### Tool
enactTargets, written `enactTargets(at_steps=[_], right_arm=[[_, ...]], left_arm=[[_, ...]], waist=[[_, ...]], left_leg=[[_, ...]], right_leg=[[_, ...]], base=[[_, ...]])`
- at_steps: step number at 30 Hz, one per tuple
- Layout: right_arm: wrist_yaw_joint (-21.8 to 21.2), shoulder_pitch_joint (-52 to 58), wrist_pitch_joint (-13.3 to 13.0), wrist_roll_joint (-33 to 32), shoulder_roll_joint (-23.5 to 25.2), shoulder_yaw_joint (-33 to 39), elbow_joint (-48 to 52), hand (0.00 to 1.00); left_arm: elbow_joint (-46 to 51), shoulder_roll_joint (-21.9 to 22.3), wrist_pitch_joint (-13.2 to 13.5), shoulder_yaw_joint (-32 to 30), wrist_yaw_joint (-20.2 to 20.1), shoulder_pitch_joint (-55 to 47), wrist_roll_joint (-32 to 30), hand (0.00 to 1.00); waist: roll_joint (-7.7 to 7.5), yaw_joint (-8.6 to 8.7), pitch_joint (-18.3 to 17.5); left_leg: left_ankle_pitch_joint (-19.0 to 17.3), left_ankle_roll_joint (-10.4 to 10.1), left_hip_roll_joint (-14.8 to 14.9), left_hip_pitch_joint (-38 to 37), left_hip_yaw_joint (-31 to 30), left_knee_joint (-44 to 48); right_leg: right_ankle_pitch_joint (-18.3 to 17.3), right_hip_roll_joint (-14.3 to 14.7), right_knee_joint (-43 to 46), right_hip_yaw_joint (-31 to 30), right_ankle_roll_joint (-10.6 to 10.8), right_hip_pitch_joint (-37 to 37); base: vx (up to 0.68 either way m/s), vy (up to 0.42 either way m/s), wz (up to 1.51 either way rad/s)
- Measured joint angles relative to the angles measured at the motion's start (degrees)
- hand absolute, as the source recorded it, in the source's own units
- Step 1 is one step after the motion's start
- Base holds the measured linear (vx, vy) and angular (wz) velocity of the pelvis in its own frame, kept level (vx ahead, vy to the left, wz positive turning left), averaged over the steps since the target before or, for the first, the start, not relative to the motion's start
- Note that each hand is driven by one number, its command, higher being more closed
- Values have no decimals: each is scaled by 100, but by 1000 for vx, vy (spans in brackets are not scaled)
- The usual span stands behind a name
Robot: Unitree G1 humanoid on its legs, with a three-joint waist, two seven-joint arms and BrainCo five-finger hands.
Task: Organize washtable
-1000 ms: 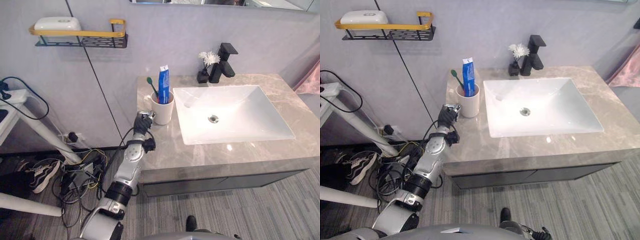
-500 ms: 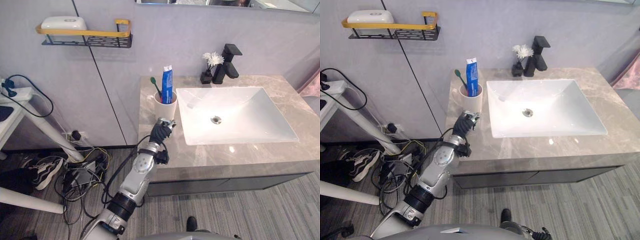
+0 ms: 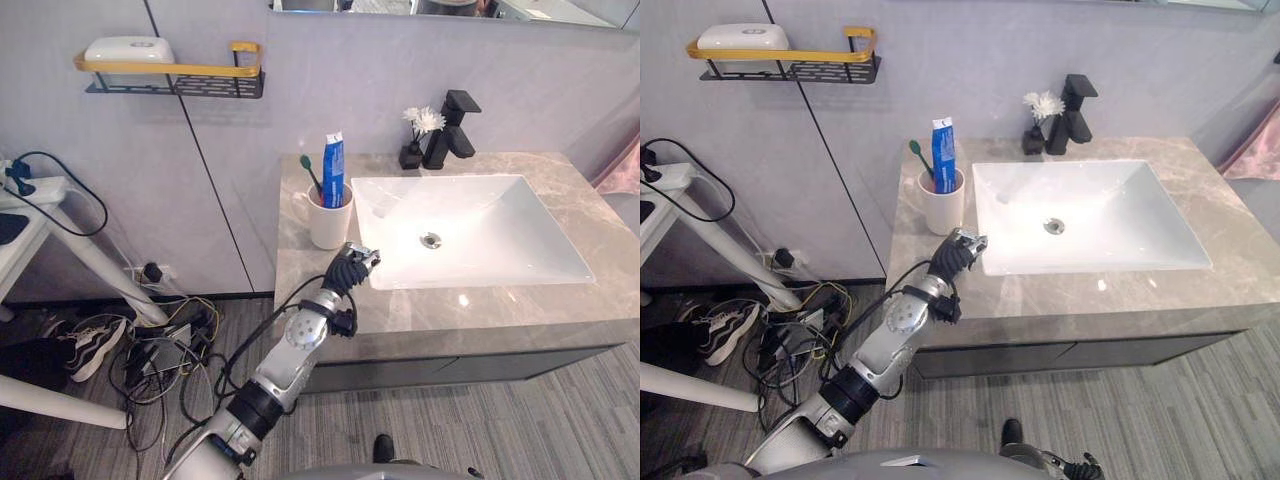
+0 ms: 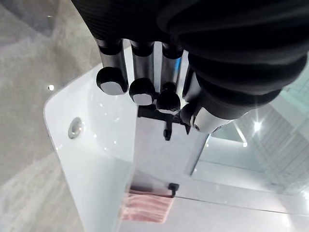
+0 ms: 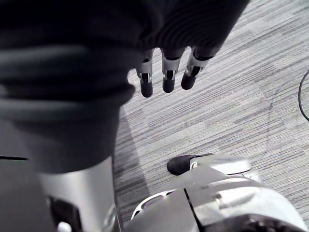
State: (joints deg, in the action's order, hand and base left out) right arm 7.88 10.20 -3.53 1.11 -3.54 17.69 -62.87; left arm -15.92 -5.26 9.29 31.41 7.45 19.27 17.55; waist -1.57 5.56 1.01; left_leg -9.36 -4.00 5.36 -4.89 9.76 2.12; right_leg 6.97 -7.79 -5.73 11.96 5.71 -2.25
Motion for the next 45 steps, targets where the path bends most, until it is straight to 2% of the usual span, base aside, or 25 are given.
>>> enactTargets(at_steps=[6,26,42,45], right_arm=[[11,-7,2,1,-9,-7,1,0],[34,-16,12,2,20,-6,10,0],[-11,-25,39,2,24,28,31,0],[-16,-24,39,2,15,39,43,0]], left_arm=[[-524,49,-4,-175,148,155,-8,100],[-1231,110,-12,-958,500,818,-3,100],[-1986,209,3,-1549,685,1333,52,100],[-2027,202,0,-1643,794,1477,228,100]], waist=[[-8,20,5],[-76,59,45],[-65,128,52],[-15,164,86]], left_leg=[[-2,0,1,-46,76,-18],[-41,-1,1,-55,197,-16],[-48,-9,1,-68,303,-12],[-51,-13,2,-50,359,-22]], right_leg=[[1,9,-1,-49,1,-17],[17,34,-2,-202,12,-103],[50,56,-2,-327,-4,-167],[54,64,-2,-366,-1,-220]], base=[[10,1,-4],[0,1,-3],[-6,0,-3],[2,-1,-8]])
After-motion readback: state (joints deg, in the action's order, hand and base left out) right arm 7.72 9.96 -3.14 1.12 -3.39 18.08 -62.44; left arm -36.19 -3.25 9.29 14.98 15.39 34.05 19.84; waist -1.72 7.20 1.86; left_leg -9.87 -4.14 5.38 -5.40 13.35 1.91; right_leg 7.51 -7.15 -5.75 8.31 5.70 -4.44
